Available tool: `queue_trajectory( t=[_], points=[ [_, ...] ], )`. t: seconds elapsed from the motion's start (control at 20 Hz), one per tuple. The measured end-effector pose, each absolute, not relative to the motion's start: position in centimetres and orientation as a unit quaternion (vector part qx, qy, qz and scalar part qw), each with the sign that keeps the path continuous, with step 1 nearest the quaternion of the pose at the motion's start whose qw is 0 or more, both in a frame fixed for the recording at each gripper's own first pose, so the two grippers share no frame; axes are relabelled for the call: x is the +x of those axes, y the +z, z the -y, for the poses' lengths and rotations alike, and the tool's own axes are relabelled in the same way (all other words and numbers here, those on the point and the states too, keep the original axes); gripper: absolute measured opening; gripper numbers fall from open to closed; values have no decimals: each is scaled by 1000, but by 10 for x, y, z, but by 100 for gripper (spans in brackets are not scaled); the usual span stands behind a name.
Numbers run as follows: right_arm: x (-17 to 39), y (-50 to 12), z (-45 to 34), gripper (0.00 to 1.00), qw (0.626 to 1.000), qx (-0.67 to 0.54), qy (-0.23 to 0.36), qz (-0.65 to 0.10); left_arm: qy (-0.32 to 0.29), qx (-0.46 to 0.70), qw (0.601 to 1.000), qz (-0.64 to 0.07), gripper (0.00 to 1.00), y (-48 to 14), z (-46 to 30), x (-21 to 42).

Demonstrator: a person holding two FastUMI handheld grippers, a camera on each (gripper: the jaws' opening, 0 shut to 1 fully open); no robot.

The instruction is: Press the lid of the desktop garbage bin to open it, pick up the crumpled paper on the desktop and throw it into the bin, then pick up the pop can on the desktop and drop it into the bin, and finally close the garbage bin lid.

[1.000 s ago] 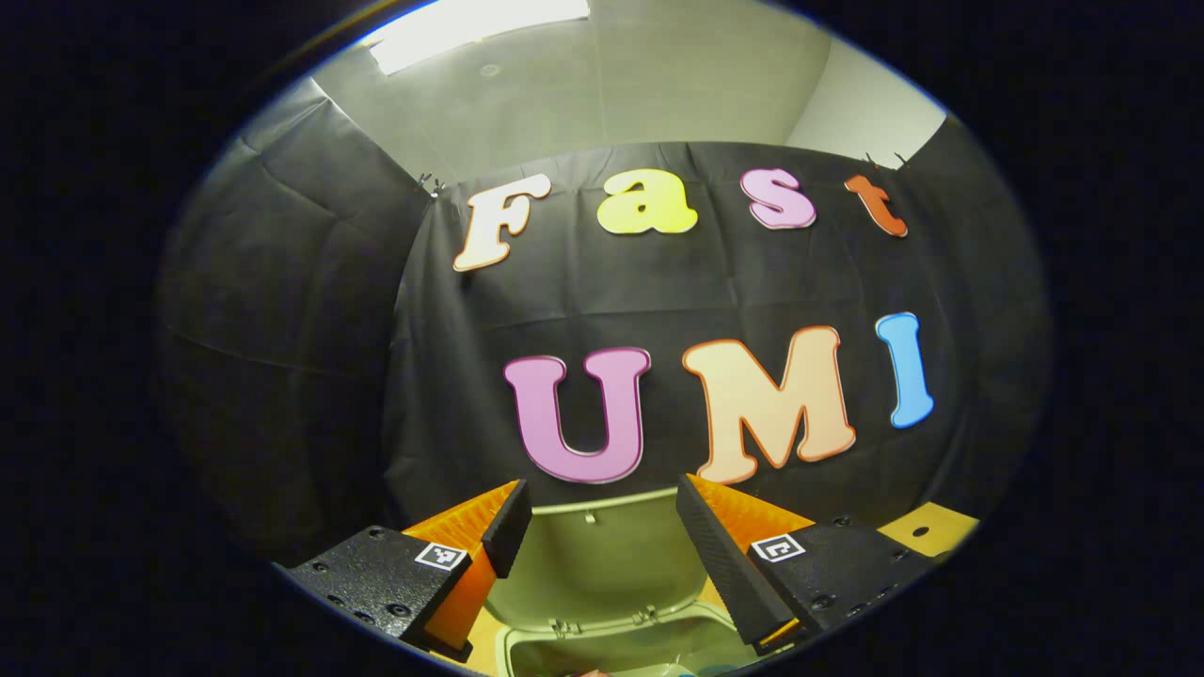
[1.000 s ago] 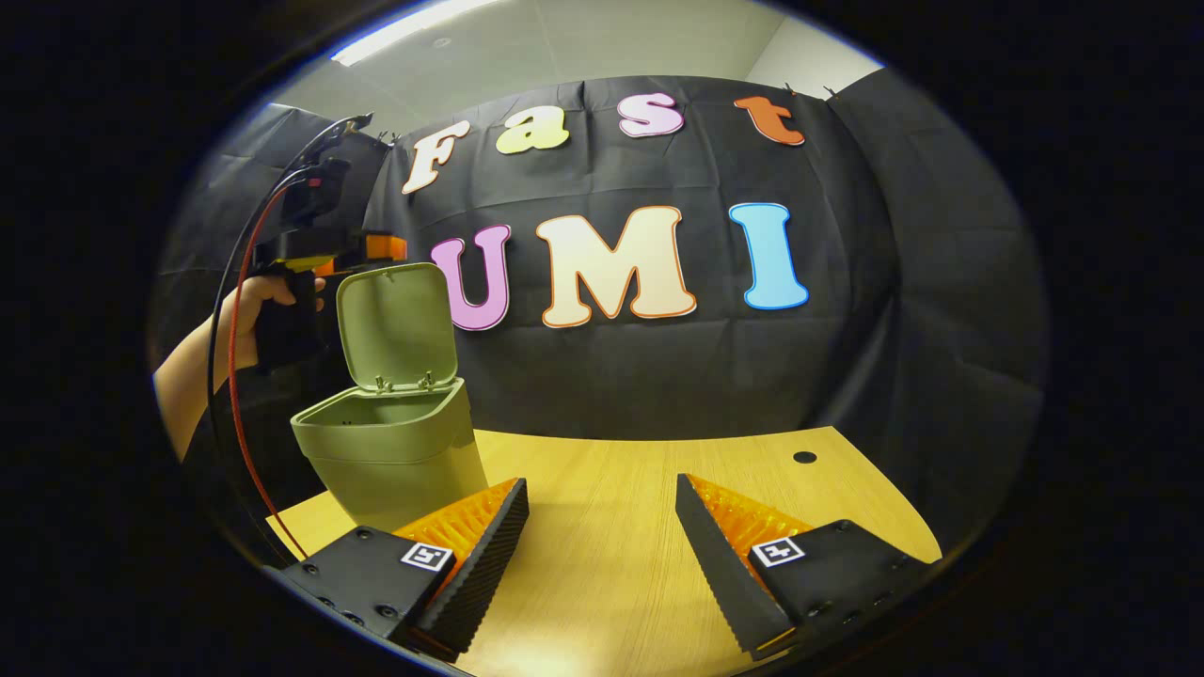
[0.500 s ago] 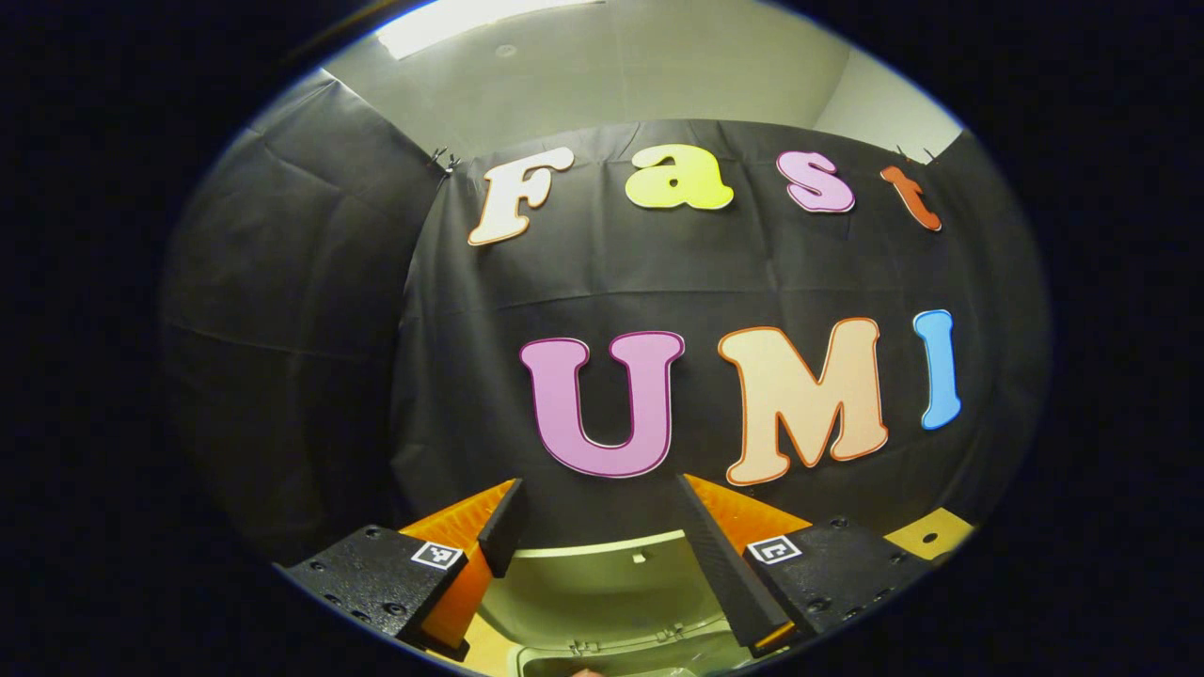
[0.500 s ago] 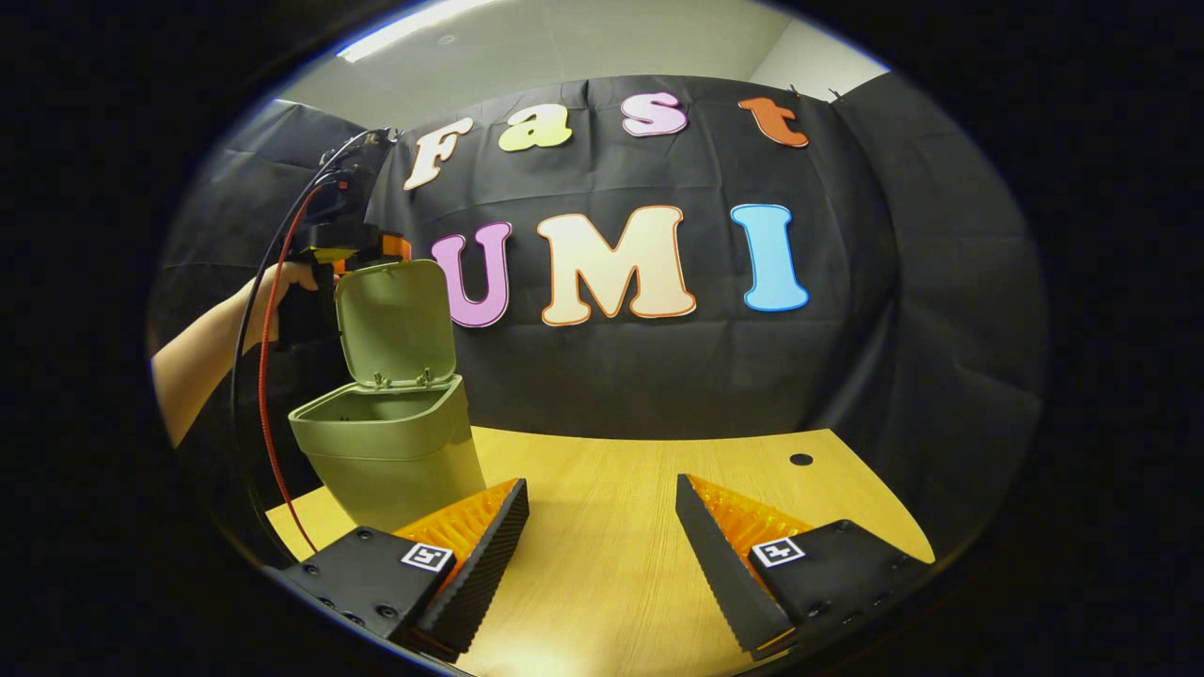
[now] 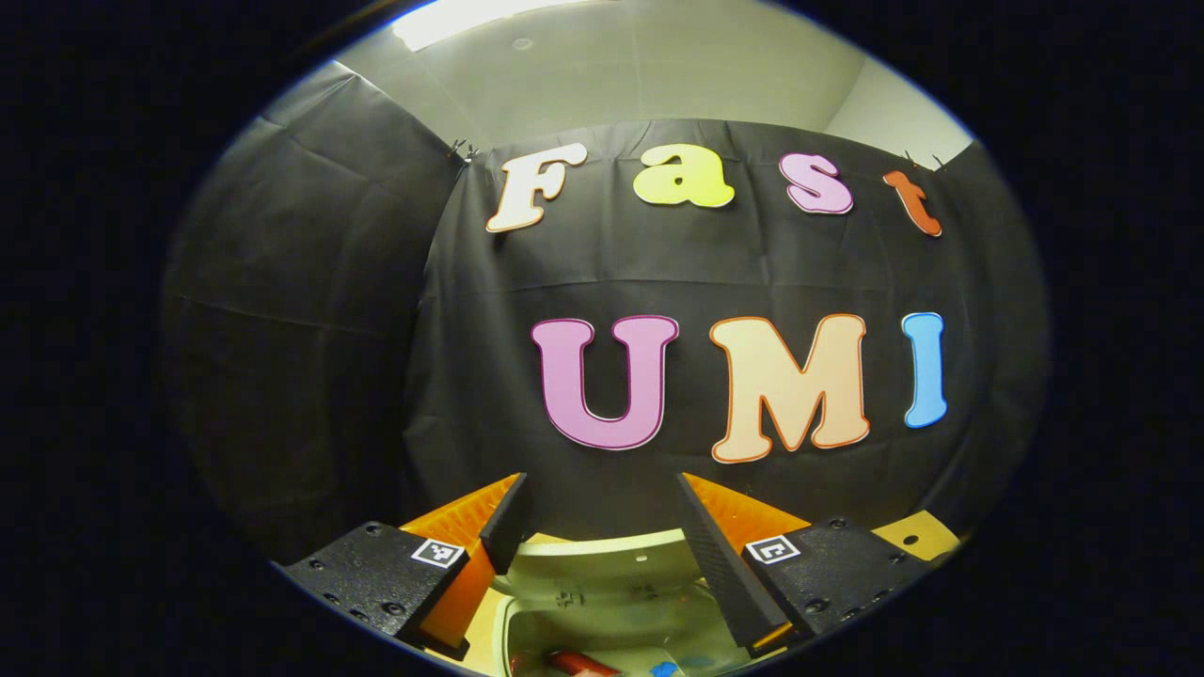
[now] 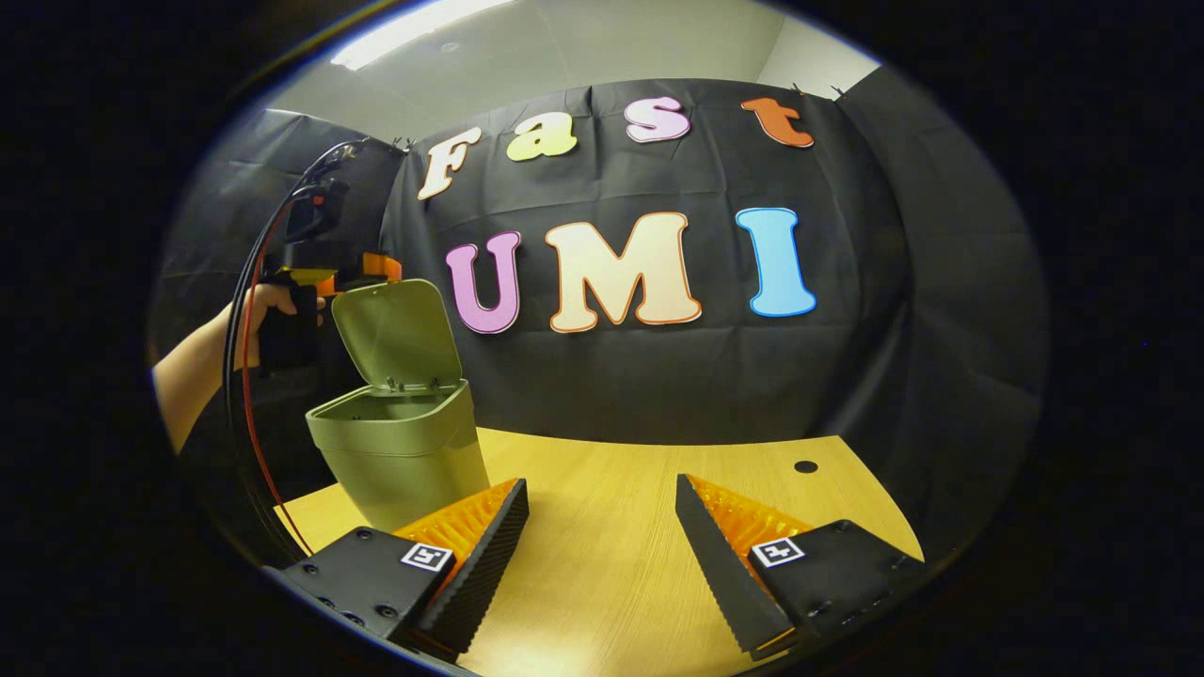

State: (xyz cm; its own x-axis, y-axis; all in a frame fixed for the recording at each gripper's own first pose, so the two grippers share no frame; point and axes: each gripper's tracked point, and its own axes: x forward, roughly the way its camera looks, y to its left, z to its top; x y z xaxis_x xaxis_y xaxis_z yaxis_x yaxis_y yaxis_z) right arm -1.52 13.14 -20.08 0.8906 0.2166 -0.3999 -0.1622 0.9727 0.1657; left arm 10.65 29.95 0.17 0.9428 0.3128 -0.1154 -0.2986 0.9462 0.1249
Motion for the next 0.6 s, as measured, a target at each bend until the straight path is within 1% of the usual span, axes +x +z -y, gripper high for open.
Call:
queue_trajectory(
  t=[0.35, 0.6],
  points=[
    [-23, -208, -128, 99, 963, 67, 135, -223, 157, 20, 985, -73, 95, -26, -274, 61],
    [-25, -210, -134, 99, 958, 73, 158, -229, 160, 39, 982, -87, 94, -50, -264, 40]
  ],
)
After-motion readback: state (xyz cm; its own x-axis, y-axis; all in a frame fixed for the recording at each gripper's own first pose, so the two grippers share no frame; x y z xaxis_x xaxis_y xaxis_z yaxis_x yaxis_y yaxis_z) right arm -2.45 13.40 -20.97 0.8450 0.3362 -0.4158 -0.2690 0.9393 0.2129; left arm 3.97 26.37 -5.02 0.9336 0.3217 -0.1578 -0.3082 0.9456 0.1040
